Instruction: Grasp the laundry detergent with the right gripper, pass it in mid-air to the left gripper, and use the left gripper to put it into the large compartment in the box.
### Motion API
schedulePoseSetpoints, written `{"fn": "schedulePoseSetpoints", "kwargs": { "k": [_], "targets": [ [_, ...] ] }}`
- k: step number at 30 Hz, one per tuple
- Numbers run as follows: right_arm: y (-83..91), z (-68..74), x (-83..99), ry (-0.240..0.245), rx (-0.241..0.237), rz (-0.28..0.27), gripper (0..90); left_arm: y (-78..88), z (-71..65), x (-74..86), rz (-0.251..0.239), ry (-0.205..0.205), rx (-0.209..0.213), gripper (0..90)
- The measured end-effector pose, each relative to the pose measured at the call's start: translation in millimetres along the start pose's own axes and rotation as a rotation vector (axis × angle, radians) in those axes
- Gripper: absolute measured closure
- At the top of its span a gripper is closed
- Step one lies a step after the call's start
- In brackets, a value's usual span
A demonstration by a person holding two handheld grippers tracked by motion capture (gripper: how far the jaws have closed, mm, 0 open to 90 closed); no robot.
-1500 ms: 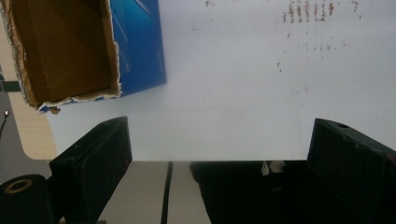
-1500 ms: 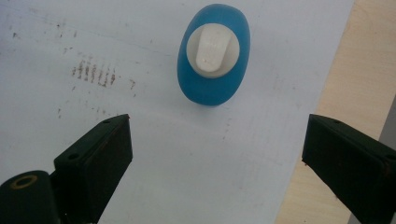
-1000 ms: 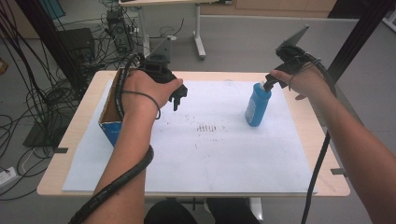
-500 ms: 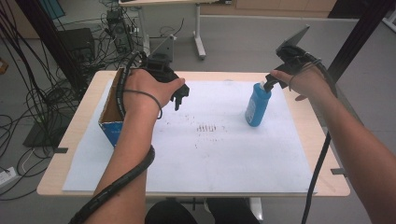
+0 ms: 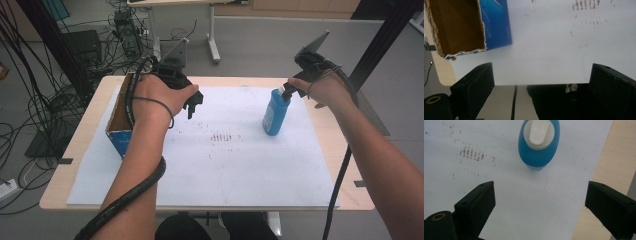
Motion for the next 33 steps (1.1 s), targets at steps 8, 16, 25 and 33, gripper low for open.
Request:
{"fn": "schedulePoseSetpoints", "kwargs": {
  "k": [8, 16, 25, 33],
  "targets": [
    [-11.4, -1.3, 4.2, 0.011, -0.006, -0.041, 9.9, -1.7, 0.8, 2.8, -0.005, 0.001, 0.002, 6.7],
    [-32.7, -4.6, 9.8, 0.013, 0.002, -0.129, 8.6, -3.6, 1.7, 6.3, -0.012, -0.004, 0.008, 6.8],
    [-59.4, -5.5, 13.0, -0.038, 0.006, -0.289, 5.8, -5.7, 2.3, 6.8, -0.025, -0.010, 0.009, 6.8],
    [-84.5, -8.0, 13.0, -0.056, 0.027, -0.383, 4.4, -11.1, 1.7, 4.8, -0.009, -0.017, 0.002, 6.8]
  ]
}}
Point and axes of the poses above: each handheld gripper's, and its own axes: y roughly backward along the jaws, x roughly out of its underside, z roughly to its left, the point moved 9 cm from there along -y, roughly forward along the jaws, and after that the axes turned 2 degrees about z, right-handed, at the moved point
